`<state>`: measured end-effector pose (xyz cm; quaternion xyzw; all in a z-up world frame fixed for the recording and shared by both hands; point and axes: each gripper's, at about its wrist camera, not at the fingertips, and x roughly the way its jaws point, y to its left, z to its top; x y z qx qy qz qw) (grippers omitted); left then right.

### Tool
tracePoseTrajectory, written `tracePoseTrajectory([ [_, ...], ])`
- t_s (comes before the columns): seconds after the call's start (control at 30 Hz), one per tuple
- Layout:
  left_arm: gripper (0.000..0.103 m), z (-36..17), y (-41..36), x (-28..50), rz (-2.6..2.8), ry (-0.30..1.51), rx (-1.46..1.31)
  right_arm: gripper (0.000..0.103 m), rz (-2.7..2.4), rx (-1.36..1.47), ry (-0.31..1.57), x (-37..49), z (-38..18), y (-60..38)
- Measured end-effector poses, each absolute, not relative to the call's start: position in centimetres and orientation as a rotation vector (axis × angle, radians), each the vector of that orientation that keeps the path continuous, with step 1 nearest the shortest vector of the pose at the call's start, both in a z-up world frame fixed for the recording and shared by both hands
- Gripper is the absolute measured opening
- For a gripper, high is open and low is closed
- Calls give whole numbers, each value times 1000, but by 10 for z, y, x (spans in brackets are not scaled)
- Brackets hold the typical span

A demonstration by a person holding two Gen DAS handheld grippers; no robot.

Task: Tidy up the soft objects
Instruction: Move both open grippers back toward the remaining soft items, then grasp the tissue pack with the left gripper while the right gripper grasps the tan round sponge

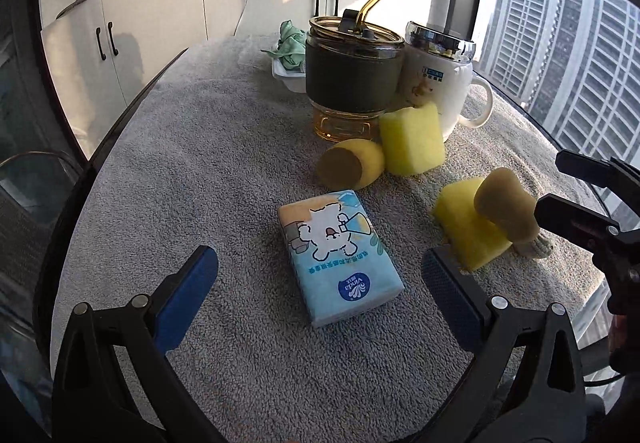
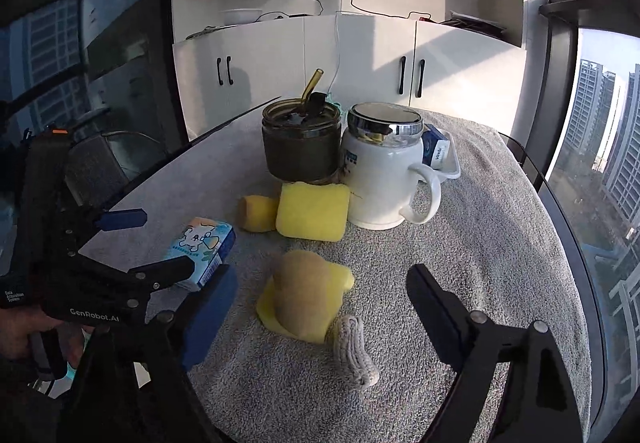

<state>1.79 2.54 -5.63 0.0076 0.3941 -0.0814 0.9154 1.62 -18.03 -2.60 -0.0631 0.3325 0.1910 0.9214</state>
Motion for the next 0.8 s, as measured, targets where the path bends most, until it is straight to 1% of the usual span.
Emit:
tracePoseTrajectory([
  [0.07, 103, -60, 24, 21, -155, 832, 19, 76, 396, -120, 723, 23, -35, -177],
  [0.1, 103, -62, 24, 22, -149, 840, 19, 75, 399, -123, 733, 25, -38, -176],
  [0.33, 103, -71, 26, 33, -99, 885, -2, 72, 411, -143, 766, 35, -51, -170],
  [0.53, 103, -76, 24, 34, -81, 905, -5, 66, 435, -158, 787, 37, -58, -164],
  [0.63, 103, -78, 25, 35, -87, 909, -12, 56, 450, -161, 801, 38, -61, -162],
  [0.67, 103, -79, 25, 35, -83, 906, -10, 51, 451, -163, 801, 38, -61, -161],
  [0.8, 102, -83, 28, 37, -95, 913, -19, 47, 456, -165, 802, 38, -61, -162],
])
